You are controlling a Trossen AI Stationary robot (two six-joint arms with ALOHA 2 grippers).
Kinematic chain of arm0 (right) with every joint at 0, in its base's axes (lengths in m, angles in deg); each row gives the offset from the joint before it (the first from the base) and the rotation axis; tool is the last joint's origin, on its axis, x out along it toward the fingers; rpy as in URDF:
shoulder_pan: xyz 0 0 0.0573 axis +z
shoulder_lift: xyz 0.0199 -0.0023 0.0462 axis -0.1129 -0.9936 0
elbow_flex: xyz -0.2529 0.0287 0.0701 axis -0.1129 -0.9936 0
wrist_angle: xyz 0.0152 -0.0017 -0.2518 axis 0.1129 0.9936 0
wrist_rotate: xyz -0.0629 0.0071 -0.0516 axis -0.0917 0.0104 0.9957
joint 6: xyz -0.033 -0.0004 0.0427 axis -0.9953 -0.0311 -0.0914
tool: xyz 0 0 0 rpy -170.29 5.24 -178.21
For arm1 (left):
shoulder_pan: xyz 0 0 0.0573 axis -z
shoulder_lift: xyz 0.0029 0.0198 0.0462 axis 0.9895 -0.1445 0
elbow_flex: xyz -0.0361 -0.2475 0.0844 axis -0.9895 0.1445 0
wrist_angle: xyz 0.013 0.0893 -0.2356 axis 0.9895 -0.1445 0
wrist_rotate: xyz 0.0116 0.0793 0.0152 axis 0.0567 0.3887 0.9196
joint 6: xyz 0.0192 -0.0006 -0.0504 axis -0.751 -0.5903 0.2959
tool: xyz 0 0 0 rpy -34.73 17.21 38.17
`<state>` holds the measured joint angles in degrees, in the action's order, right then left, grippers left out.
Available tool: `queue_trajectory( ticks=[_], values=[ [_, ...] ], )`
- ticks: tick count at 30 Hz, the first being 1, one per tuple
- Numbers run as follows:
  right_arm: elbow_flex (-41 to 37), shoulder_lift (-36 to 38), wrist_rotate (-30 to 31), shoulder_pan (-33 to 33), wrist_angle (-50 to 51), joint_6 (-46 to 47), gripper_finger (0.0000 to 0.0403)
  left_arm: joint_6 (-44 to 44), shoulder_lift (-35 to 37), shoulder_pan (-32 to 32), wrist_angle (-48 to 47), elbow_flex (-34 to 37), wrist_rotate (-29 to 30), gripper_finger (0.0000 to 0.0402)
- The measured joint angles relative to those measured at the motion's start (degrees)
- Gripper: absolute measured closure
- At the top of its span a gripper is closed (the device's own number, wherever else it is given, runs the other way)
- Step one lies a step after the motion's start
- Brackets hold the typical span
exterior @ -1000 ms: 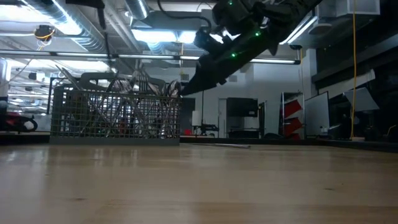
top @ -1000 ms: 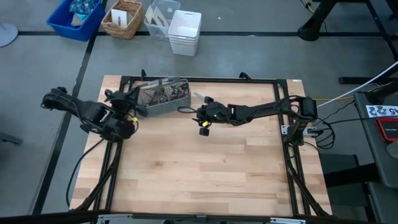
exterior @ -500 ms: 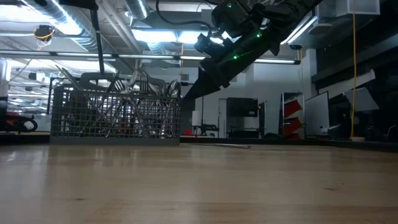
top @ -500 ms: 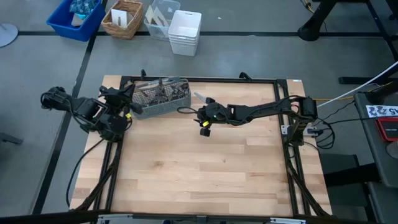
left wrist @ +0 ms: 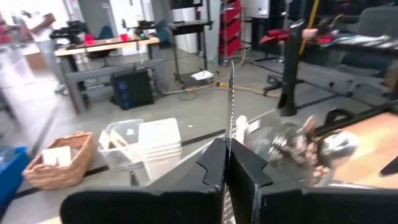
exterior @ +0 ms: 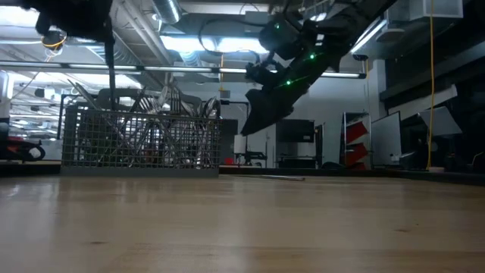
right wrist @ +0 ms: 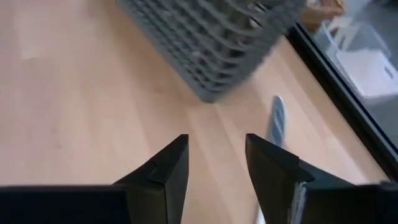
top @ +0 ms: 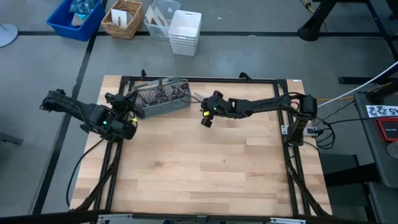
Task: Sort silverware
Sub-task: Put the silver table knife into the silverware rack
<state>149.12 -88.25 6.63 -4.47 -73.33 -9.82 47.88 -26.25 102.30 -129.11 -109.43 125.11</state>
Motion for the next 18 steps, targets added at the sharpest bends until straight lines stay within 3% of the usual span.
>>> queue_trajectory(
  ticks=[12,18],
  values=[
    [0.00,-0.01,-7.48,-9.61,3.99,7.06,0.0244,22.00,-0.11,-5.67,3.60,14.16,-0.63,0.0401],
    [0.00,-0.11,-9.80,-11.63,4.14,7.26,0.0244,23.55,0.00,-6.51,6.07,17.43,0.33,0.0400]
  ],
)
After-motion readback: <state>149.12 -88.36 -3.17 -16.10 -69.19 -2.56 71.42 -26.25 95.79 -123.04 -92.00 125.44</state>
